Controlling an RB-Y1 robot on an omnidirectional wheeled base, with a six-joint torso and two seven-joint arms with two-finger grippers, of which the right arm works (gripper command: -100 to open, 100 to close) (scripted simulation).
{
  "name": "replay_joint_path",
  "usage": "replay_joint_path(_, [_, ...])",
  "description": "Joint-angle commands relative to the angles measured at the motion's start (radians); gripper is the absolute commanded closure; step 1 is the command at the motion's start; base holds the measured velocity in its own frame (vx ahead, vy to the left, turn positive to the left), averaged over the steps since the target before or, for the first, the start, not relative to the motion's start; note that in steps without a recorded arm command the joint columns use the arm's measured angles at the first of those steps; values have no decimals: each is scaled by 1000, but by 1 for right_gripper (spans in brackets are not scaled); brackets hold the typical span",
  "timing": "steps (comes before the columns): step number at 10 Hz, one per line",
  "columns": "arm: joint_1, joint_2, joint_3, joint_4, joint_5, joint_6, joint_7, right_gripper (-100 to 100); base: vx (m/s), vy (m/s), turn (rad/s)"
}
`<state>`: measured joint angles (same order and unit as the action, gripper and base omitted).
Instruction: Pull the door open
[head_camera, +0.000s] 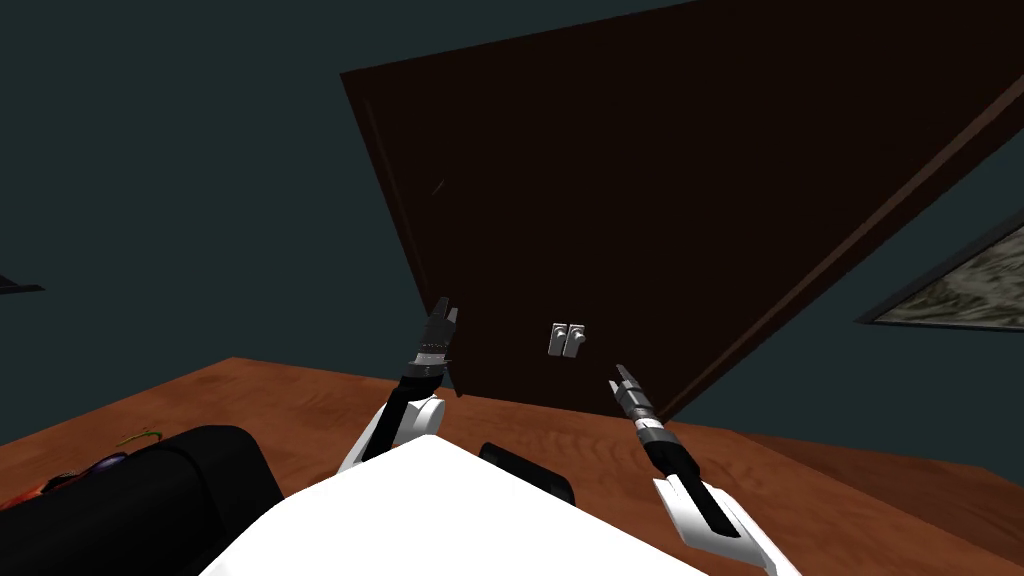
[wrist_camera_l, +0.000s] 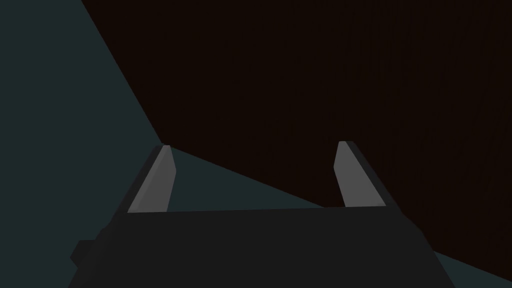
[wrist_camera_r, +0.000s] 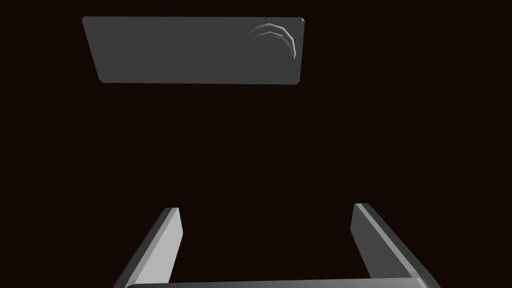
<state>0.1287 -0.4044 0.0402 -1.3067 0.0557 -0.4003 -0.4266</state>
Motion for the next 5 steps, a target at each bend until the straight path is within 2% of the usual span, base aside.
replay_joint_path(1, [0, -12, -26, 30, -6, -7, 1, -100, -45, -77, -18])
replay_joint_path(2, [0, -12, -26, 30, -6, -7, 1, -100, -34, -54, -14])
replay_joint_path(5, [3, -24, -89, 72, -17, 4, 15, -100, -36, -51, -6])
